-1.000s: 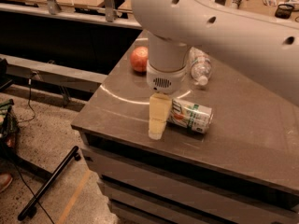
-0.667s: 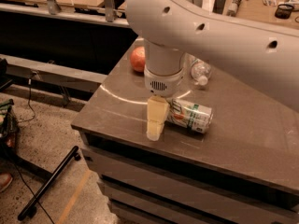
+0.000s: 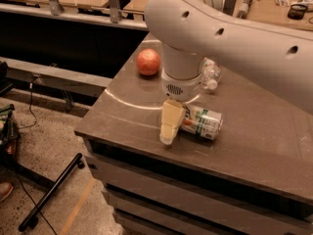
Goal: Place 7up can upright
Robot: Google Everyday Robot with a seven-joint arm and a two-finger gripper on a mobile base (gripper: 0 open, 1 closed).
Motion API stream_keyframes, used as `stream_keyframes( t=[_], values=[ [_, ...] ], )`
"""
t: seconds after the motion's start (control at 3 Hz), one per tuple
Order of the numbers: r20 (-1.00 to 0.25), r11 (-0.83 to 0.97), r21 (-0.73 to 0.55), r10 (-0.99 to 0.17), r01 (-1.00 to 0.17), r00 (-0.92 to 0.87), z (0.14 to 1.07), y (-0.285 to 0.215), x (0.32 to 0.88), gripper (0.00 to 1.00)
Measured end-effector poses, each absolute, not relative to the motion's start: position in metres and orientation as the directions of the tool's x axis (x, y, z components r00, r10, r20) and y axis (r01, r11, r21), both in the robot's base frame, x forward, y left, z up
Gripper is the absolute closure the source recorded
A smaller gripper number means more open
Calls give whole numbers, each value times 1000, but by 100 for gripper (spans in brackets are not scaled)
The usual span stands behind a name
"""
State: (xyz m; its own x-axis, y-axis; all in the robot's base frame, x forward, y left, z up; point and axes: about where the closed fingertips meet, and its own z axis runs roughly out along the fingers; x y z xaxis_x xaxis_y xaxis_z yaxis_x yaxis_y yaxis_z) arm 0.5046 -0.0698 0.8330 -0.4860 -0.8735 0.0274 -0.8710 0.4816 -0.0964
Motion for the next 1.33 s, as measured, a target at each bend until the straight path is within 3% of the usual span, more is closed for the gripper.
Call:
stream_keyframes(
  t=[0.33,0.67,1.33],
  values=[
    [17,490,-100,-869,-866,-494,836,-74,506,2],
    [-10,475,-104,-879,-874,-477,842,-74,505,17],
    [-64,444,-74,-896,-893,-440,847,-74,502,64]
  ],
)
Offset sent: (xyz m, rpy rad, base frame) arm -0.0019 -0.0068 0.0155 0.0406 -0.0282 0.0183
